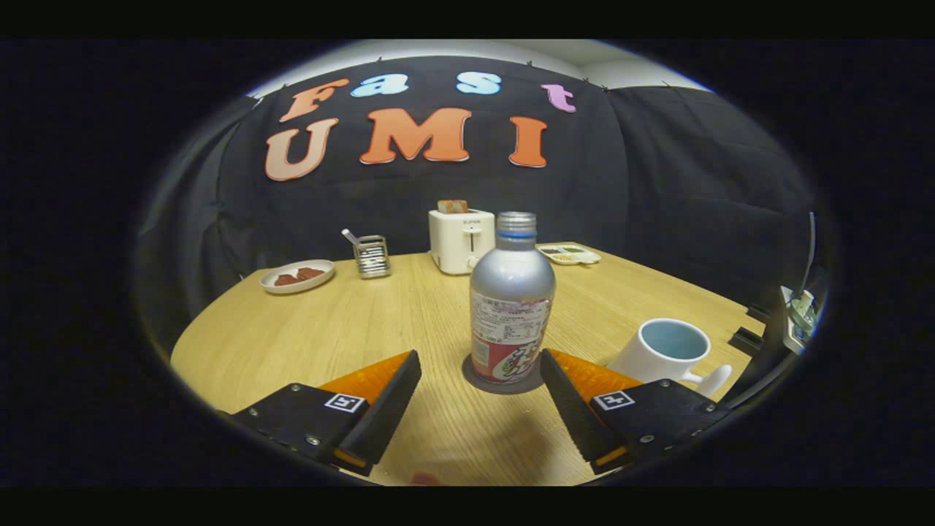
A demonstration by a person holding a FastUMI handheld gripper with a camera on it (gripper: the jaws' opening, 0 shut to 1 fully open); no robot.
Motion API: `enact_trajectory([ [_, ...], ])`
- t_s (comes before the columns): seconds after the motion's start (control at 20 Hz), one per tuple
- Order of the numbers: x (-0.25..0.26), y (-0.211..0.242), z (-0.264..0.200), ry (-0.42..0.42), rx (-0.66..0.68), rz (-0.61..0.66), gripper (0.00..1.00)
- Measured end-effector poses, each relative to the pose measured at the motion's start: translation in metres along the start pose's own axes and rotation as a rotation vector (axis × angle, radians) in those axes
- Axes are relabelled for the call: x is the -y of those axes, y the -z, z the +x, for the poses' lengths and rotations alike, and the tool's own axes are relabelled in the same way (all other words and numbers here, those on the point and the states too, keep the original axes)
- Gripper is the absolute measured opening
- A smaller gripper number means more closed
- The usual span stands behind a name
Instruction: Take the bottle from table, then pour the juice into the cup, finally place the bottle on the coaster
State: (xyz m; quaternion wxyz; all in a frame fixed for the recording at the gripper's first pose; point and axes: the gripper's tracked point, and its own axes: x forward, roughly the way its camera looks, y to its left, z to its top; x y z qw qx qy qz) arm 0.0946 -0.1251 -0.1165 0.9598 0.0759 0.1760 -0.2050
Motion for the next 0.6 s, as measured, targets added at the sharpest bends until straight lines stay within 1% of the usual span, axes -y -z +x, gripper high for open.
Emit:
enact_trajectory([
  [0.15, -0.01, -0.028, -0.035, -0.052, 0.067, -0.007, 0.97],
  [0.3, -0.021, -0.045, -0.069, -0.104, 0.116, -0.02, 0.97],
  [0.4, -0.027, -0.05, -0.089, -0.135, 0.145, -0.032, 0.97],
  [0.5, -0.043, -0.049, -0.107, -0.202, 0.154, -0.037, 0.97],
  [0.6, -0.051, -0.054, -0.122, -0.236, 0.183, -0.02, 0.97],
])
